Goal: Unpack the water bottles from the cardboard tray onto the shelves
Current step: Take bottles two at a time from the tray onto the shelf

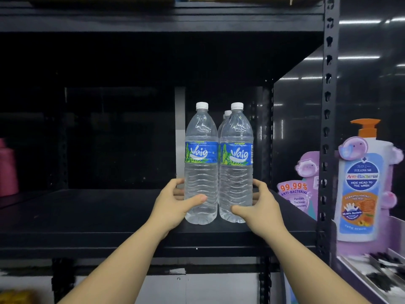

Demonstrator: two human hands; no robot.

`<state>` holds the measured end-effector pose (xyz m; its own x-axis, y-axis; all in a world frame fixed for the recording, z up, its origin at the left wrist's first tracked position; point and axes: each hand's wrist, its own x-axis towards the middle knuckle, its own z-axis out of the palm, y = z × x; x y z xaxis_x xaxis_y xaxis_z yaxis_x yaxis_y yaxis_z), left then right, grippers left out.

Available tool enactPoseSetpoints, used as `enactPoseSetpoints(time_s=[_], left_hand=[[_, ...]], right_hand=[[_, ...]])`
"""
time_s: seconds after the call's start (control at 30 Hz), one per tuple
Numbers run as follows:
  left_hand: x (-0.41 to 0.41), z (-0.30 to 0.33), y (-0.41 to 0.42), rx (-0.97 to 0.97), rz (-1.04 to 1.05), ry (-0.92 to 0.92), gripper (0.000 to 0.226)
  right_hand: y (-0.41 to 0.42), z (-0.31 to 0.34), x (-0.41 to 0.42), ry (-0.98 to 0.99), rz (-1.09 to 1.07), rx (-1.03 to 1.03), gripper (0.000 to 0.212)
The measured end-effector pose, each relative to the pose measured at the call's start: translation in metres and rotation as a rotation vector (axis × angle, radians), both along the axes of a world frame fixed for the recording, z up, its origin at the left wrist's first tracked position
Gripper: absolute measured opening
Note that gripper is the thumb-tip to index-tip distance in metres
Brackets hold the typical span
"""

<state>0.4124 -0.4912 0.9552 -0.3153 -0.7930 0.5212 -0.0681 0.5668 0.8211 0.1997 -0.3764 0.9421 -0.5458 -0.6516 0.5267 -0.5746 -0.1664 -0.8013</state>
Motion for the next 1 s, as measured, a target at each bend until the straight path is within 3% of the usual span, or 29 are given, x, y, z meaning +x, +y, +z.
enactPoseSetpoints(time_s=[0.23, 1.0], left_hand=[[-0.019, 0.008, 0.002, 0.030, 0.061, -0.056, 0.058], [-0.022, 0.004, 0.016, -0.046, 0.171, -0.130, 0.056]], right_hand=[[-0.009, 0.003, -0.006, -0.026, -0.027, 0.036, 0.075], [-0.009, -0.001, -0.005, 0.042, -0.052, 0.060, 0.079]])
